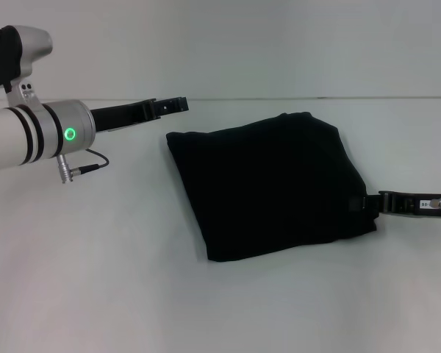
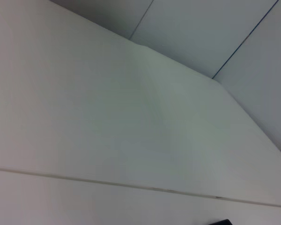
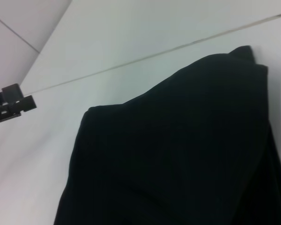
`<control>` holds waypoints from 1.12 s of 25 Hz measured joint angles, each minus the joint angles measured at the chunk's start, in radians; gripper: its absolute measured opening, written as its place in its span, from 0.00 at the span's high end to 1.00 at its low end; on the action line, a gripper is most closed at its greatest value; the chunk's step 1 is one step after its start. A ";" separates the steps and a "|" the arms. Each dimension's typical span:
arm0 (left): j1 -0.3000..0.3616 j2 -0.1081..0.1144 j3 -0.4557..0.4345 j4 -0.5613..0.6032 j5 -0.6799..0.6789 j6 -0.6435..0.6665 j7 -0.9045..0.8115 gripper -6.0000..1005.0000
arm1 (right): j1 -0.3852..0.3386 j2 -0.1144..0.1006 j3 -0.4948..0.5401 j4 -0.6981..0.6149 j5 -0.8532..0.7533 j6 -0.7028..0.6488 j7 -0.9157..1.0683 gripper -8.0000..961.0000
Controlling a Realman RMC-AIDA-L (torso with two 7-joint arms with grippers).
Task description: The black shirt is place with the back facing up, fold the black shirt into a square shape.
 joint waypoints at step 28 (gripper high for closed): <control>-0.005 0.007 -0.004 0.004 -0.006 -0.008 0.000 0.08 | -0.010 0.015 0.000 -0.015 0.022 -0.052 0.000 0.92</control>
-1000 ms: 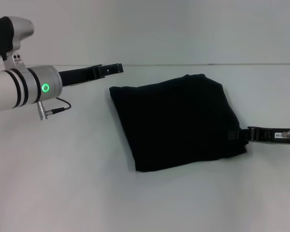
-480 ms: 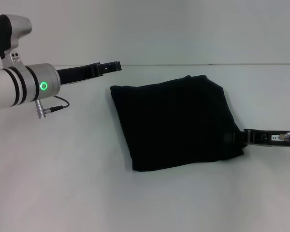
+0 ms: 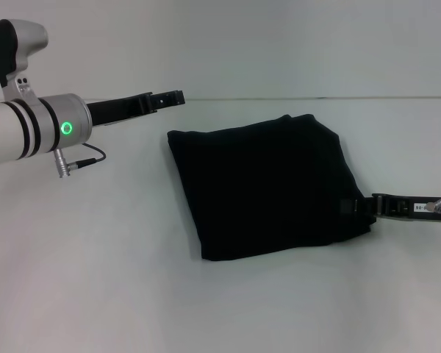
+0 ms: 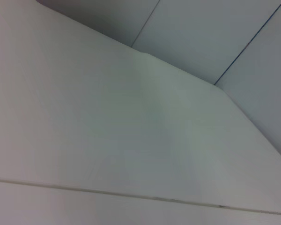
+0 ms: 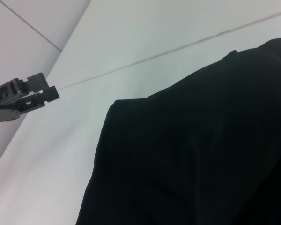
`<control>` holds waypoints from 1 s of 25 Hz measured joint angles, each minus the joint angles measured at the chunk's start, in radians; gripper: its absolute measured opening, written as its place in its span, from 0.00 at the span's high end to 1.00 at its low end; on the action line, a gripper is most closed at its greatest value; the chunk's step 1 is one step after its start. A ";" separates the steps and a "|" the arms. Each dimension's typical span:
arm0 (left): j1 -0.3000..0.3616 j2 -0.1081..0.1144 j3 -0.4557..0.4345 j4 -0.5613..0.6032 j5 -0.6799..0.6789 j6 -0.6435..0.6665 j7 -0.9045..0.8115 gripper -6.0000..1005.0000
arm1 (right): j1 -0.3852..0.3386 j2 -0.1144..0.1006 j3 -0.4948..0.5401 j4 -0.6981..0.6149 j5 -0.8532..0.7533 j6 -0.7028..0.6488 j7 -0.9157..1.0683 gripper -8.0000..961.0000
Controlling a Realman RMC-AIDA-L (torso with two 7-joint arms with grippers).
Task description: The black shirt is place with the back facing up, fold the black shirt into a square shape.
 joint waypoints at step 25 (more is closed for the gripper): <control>-0.011 0.004 0.001 -0.058 0.009 -0.059 -0.079 0.08 | -0.011 -0.029 0.064 -0.071 0.001 0.142 -0.063 0.46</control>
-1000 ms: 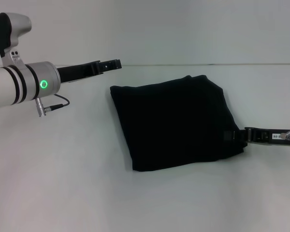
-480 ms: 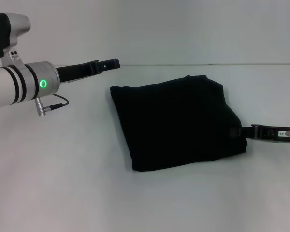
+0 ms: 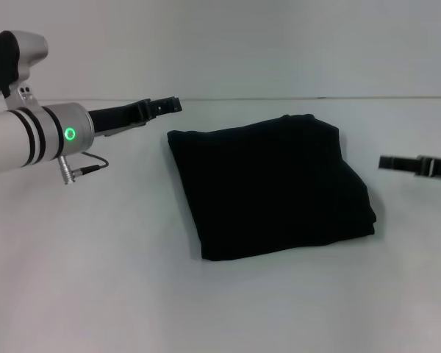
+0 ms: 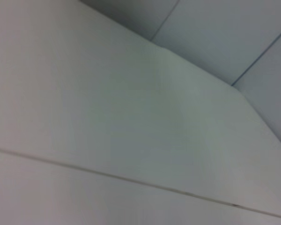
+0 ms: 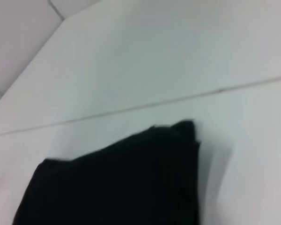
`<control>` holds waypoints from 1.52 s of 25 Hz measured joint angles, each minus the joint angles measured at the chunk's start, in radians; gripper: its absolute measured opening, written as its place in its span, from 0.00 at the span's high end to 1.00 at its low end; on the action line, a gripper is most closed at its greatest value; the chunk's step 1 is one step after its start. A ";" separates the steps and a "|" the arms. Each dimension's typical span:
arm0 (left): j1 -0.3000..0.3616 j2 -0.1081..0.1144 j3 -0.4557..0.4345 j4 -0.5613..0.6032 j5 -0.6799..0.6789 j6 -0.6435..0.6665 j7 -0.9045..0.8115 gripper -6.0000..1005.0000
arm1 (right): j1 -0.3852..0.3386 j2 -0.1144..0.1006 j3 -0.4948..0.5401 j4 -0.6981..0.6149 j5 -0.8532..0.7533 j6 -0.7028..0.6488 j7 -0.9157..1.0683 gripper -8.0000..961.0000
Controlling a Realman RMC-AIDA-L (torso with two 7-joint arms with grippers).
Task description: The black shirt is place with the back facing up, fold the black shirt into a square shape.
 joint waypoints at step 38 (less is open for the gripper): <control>-0.110 -0.052 0.103 -0.198 0.028 -0.264 -0.068 0.08 | 0.016 -0.012 -0.003 -0.024 -0.004 -0.067 -0.016 0.39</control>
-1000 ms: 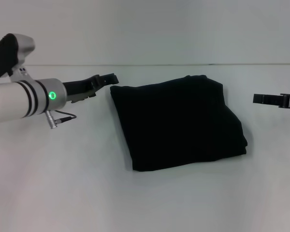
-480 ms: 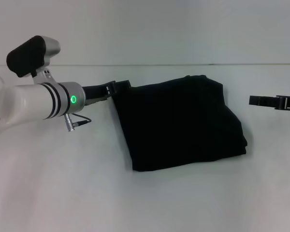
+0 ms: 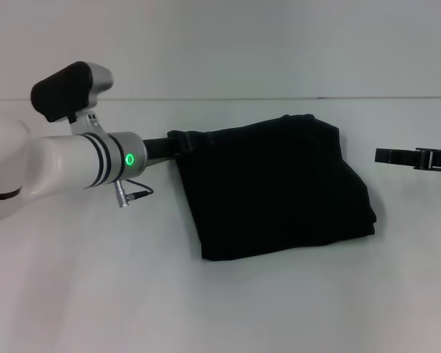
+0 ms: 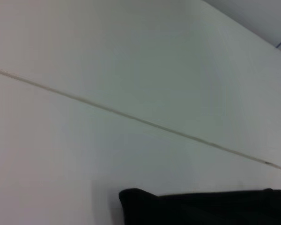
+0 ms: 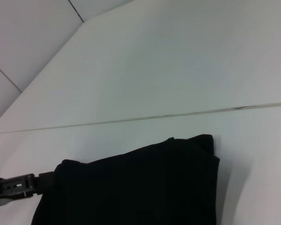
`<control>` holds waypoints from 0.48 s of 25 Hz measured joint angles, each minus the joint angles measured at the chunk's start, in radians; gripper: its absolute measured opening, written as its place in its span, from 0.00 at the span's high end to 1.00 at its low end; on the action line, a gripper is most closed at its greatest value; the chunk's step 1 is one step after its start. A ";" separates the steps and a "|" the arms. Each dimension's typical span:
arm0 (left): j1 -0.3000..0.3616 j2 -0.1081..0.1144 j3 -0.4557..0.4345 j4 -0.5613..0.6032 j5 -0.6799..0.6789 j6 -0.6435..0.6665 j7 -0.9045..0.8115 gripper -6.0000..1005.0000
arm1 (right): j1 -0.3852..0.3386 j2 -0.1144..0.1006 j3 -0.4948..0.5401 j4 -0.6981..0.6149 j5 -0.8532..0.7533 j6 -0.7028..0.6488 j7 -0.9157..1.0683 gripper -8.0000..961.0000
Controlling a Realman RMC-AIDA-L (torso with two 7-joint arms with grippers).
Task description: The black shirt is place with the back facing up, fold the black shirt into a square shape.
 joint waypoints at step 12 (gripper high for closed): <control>-0.012 -0.004 0.016 -0.002 0.000 0.004 0.070 0.18 | 0.002 -0.001 -0.001 0.001 -0.002 0.005 -0.002 0.40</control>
